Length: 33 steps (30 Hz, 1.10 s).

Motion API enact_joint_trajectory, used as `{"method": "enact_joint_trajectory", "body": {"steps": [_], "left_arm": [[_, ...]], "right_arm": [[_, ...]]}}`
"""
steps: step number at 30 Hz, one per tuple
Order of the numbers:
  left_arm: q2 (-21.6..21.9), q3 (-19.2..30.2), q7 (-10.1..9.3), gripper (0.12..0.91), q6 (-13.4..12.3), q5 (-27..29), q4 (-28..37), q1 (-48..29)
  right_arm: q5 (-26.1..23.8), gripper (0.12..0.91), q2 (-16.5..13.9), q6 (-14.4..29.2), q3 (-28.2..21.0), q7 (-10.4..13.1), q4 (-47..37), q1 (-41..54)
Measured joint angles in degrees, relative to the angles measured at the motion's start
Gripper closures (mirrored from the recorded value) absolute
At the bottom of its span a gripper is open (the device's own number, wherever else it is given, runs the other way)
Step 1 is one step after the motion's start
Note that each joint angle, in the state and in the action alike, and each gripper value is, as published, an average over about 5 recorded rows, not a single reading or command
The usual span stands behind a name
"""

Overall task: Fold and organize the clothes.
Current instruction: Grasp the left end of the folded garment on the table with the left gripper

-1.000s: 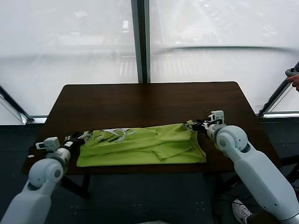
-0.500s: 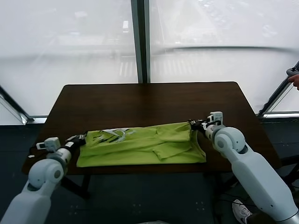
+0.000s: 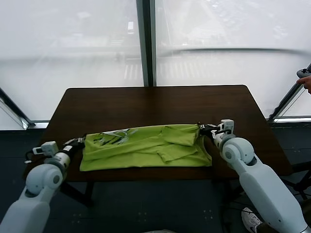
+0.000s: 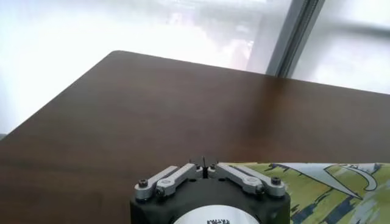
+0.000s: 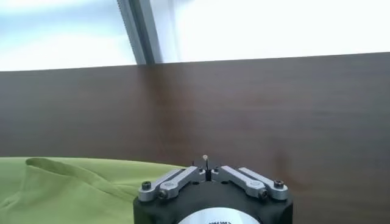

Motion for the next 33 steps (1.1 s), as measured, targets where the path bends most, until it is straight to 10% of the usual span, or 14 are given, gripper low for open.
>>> {"method": "enact_joint_trajectory", "body": {"steps": [9,14,18,24,33], "left_arm": [[1.71,-1.74,-3.72,0.183,2.53,-3.59,-2.89,1.62],[4.35,-4.09,-8.18,0.125,7.96,-11.32,-5.24,2.91],[7.18,-6.97,-8.21,0.123,12.78,-21.3,-6.22,4.45],[11.09,-10.94,-3.03,0.123,13.7,-29.14,-5.71,7.67],[14.22,-10.91,7.79,0.123,13.7,-27.69,-2.59,10.42]], "right_arm": [[-0.68,0.189,-4.85,8.2,1.99,-5.02,4.5,-3.11],[-5.38,0.121,-8.31,23.05,3.84,-10.63,7.1,-8.54],[-7.05,0.119,-9.0,35.42,6.25,-14.57,8.67,-14.53],[-6.95,0.118,-8.61,44.17,11.59,-16.42,10.65,-22.66],[-6.54,0.118,-7.91,46.24,18.12,-16.41,12.68,-29.88]]}}
